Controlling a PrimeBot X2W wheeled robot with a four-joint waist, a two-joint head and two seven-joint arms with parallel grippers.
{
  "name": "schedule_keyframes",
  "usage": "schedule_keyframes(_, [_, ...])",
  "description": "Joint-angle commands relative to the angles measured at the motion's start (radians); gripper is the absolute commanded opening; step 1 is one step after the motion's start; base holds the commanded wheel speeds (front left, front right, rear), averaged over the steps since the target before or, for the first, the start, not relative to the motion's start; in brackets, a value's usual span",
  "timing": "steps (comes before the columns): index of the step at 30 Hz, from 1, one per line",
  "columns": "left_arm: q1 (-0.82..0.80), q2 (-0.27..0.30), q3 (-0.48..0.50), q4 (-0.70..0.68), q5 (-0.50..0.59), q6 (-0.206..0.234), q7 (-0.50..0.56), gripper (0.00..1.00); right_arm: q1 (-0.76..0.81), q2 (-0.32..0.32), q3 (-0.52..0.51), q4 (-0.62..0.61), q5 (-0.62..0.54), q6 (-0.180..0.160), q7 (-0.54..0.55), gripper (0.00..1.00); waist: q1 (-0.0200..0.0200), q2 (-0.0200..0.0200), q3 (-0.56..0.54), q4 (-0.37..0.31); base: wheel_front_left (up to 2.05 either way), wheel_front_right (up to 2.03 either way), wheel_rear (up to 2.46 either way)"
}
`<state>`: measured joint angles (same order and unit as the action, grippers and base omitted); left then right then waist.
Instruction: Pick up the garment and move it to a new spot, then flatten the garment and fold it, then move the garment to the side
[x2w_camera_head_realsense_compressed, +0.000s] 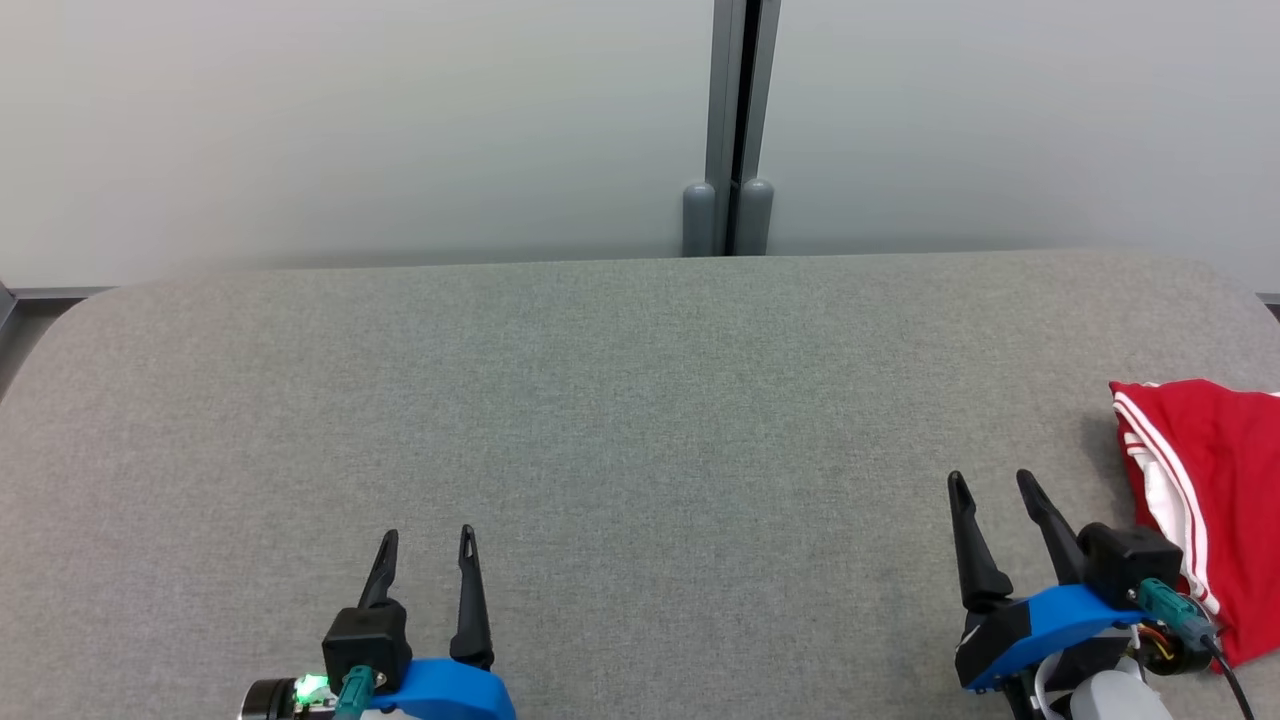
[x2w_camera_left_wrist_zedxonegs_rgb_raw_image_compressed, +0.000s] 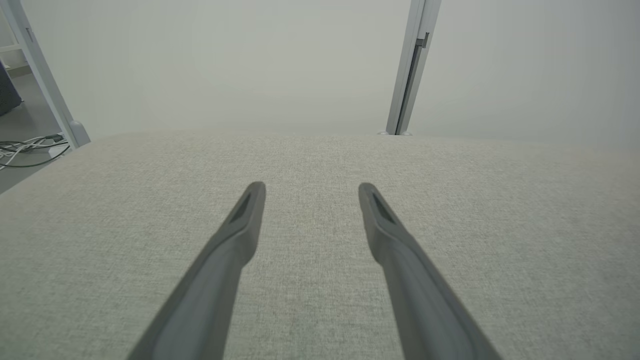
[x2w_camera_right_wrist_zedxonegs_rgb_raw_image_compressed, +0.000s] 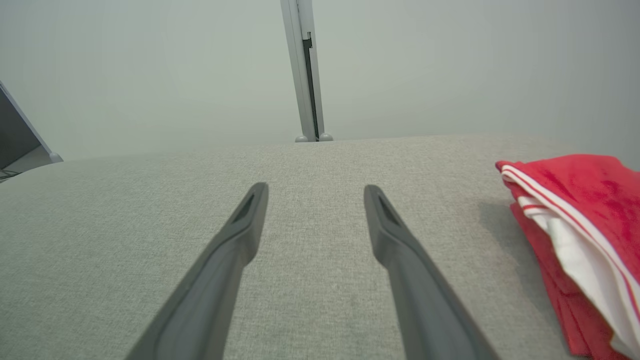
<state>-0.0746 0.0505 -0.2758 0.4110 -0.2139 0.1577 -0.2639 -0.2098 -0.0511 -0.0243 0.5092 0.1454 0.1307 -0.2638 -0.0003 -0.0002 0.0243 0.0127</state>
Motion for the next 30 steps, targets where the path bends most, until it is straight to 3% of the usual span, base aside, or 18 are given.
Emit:
schedule_keyframes(1, [0.008, 0.0, 0.013, -0.004, 0.002, -0.007, 0.0, 1.0, 0.019, -0.001, 0.004, 0.003, 0.009, 0.0, 0.0, 1.0, 0.0003, 0.0002, -0.012, -0.005, 0.0, 0.0, 0.0])
schedule_keyframes(14, [0.044, 0.0, 0.059, -0.032, 0.002, -0.05, 0.0, 1.0, 0.021, -0.001, 0.032, 0.011, 0.029, 0.0, 0.0, 1.0, 0.0003, 0.0002, -0.022, -0.009, 0.0, 0.0, 0.0])
schedule_keyframes(15, [0.034, 0.0, 0.062, -0.027, -0.003, -0.053, 0.0, 0.0, 0.014, 0.0, 0.03, 0.01, 0.026, 0.0, 0.0, 0.0, 0.0003, 0.0001, -0.022, -0.009, 0.0, 0.0, 0.0])
schedule_keyframes(19, [0.051, 0.0, 0.065, -0.005, -0.023, -0.056, 0.008, 0.0, 0.02, 0.003, 0.024, 0.038, 0.04, 0.0, 0.011, 0.0, 0.0004, 0.0001, -0.022, -0.009, 0.0, 0.0, 0.0])
schedule_keyframes(30, [0.036, 0.004, 0.109, -0.028, -0.233, -0.09, 0.059, 0.0, 0.031, 0.002, 0.005, -0.007, 0.254, 0.0, 0.069, 0.0, 0.0004, 0.0001, -0.022, -0.009, 0.0, 0.0, 0.0])
